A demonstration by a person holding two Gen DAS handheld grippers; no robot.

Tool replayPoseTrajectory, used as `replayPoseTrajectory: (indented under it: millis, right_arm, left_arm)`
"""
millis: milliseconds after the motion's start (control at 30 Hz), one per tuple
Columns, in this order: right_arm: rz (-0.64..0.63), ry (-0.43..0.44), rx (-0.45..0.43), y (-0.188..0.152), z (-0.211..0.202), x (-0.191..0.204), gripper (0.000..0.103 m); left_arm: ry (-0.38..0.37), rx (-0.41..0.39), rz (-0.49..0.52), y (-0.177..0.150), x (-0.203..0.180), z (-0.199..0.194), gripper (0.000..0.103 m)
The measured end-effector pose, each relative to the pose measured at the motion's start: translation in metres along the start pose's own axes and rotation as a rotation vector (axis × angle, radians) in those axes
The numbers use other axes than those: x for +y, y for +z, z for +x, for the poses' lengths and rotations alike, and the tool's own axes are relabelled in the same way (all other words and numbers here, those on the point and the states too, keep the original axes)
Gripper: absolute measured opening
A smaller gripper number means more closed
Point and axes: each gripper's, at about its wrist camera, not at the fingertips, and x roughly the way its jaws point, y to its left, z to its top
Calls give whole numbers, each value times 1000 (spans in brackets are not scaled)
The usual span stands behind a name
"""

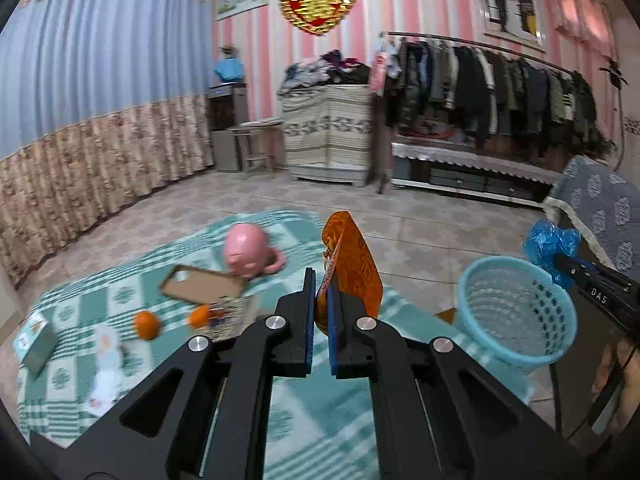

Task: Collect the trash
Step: 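Carry both bags over the blue basket and open both tools to drop them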

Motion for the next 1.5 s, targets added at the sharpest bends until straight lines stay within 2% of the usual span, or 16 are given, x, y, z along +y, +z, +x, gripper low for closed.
replayPoseTrajectory:
  millis: [133,333,567,900,1033,1267,1333,1400,1500]
  right_arm:
    - [40,-74,-1,-1,-3,-27,19]
    - [63,-139,0,0,1,-52,19]
    - [126,-167,13,-5,7,-76,19]
    - [169,-194,68,-14,28,-100,19]
    - [175,-211,75,-15,31,-108,19]
    - [179,-212,113,-19,45,-115,19]
    - [174,-212,117,-20,47,-114,19]
    - [165,-211,121,-19,48,-112,19]
    - [148,-207,129,-19,52,-109,19]
  left_arm:
    - [-59,3,42,5,-35,15,4]
    - [-136,27,86,7,-81,41,4]
    - [-219,70,105,7,-118,70,4]
    - [-286,119,173,-5,-178,110,4]
    - [-285,130,198,-11,-199,130,4]
    - [-298,146,203,-19,-209,148,6]
    - [-300,149,198,-19,-206,148,17]
    - [-290,136,179,-16,-200,146,40]
    - [-255,110,151,-11,-186,141,57]
